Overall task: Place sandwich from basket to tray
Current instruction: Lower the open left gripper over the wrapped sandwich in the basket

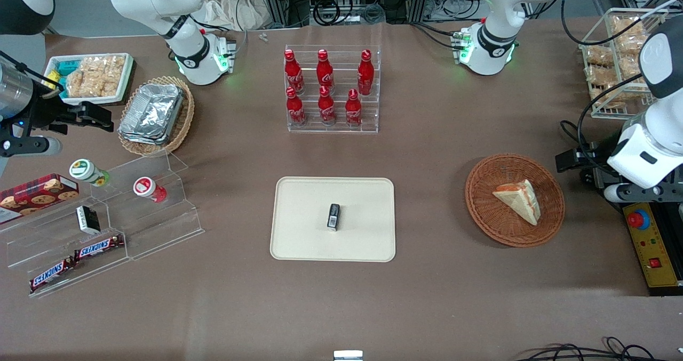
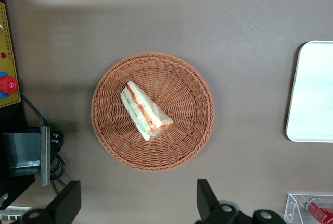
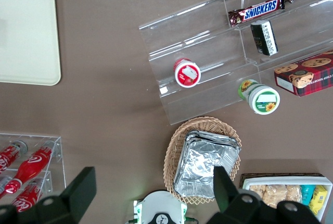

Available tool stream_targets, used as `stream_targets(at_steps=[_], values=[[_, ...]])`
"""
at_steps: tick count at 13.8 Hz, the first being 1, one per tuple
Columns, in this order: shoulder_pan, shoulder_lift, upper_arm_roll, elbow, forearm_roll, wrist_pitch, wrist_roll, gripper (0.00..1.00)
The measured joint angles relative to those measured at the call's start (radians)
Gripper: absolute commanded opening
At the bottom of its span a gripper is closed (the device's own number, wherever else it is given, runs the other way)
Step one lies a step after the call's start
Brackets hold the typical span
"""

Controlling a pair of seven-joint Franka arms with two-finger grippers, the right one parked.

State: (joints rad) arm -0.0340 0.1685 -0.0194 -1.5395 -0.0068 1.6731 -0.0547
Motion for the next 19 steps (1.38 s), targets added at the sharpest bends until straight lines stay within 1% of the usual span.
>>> stream_targets(at_steps=[5, 7, 9, 11, 13, 16, 19], values=[[-0.001, 0.013, 0.0, 0.004, 0.0, 0.0, -0.004, 1.0], [-0.001, 0.026, 0.0, 0.004, -0.002, 0.002, -0.087, 1.0], [-0.001, 0.048, 0.0, -0.014, -0.002, 0.061, -0.225, 1.0], [-0.001, 0.069, 0.0, -0.089, -0.001, 0.18, -0.349, 1.0], [0.002, 0.086, 0.003, -0.166, -0.001, 0.257, -0.473, 1.0], [0.006, 0.115, 0.007, -0.25, 0.004, 0.34, -0.569, 1.0], [0.006, 0.144, 0.007, -0.34, 0.034, 0.443, -0.627, 1.0]])
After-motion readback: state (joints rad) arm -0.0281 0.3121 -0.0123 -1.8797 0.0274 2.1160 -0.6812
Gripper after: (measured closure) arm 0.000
